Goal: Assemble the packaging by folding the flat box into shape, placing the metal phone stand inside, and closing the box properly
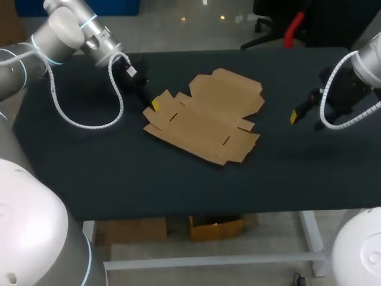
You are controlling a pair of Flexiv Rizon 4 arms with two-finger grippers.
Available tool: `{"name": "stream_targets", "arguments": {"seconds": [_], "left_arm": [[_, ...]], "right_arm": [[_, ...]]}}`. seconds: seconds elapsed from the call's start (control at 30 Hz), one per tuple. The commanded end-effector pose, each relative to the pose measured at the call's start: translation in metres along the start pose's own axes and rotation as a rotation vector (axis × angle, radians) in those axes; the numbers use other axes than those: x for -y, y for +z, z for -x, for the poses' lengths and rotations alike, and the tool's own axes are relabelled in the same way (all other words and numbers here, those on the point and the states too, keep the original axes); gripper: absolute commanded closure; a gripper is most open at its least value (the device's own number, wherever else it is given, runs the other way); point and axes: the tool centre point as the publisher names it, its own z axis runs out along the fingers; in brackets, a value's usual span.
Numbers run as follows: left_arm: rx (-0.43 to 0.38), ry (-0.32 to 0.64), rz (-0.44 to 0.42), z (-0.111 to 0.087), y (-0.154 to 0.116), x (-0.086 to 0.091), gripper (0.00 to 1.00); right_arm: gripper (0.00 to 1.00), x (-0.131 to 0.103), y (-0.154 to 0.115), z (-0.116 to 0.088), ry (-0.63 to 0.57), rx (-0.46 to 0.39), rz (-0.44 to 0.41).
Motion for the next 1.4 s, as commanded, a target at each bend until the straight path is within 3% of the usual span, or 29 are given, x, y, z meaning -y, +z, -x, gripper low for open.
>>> {"name": "stream_targets", "arguments": {"seconds": [0.03, 0.3, 0.6, 0.63, 0.7, 0.83, 1.0, 1.03, 1.13, 1.4], "left_arm": [[0.17, -0.022, -0.362, -0.012, -0.004, -0.028, 1.0], [0.205, -0.049, -0.451, -0.015, 0.006, -0.038, 1.0], [0.178, -0.118, -0.536, -0.016, 0.01, -0.045, 1.0], [0.172, -0.116, -0.528, -0.016, 0.01, -0.044, 0.61], [0.172, -0.11, -0.513, -0.017, 0.01, -0.044, 0.0], [0.176, -0.108, -0.477, -0.017, 0.007, -0.042, 0.0], [0.212, -0.063, -0.357, -0.017, 0.003, -0.033, 0.0], [0.188, -0.04, -0.312, -0.016, 0.0, -0.03, 0.0], [0.202, -0.021, -0.278, -0.014, -0.008, -0.023, 0.0], [0.147, 0.008, -0.139, 0.013, -0.028, 0.001, 0.0]], "right_arm": [[0.0, 0.0, -0.001, 0.001, -0.001, -0.004, -0.002], [0.0, 0.0, -0.001, 0.001, -0.001, -0.004, -0.002], [0.0, 0.0, -0.001, 0.001, -0.001, -0.004, -0.002], [0.0, 0.0, -0.001, 0.001, -0.001, -0.004, -0.002], [0.0, 0.0, -0.001, 0.001, -0.001, -0.004, -0.002], [0.0, 0.0, -0.001, 0.001, -0.001, -0.004, -0.002], [0.0, 0.0, -0.001, 0.001, -0.001, -0.004, -0.002], [0.0, 0.0, -0.001, 0.001, -0.001, -0.004, -0.002], [0.0, 0.0, -0.001, 0.001, -0.001, -0.004, -0.002], [0.0, 0.0, -0.001, 0.001, -0.001, -0.004, -0.002]]}}
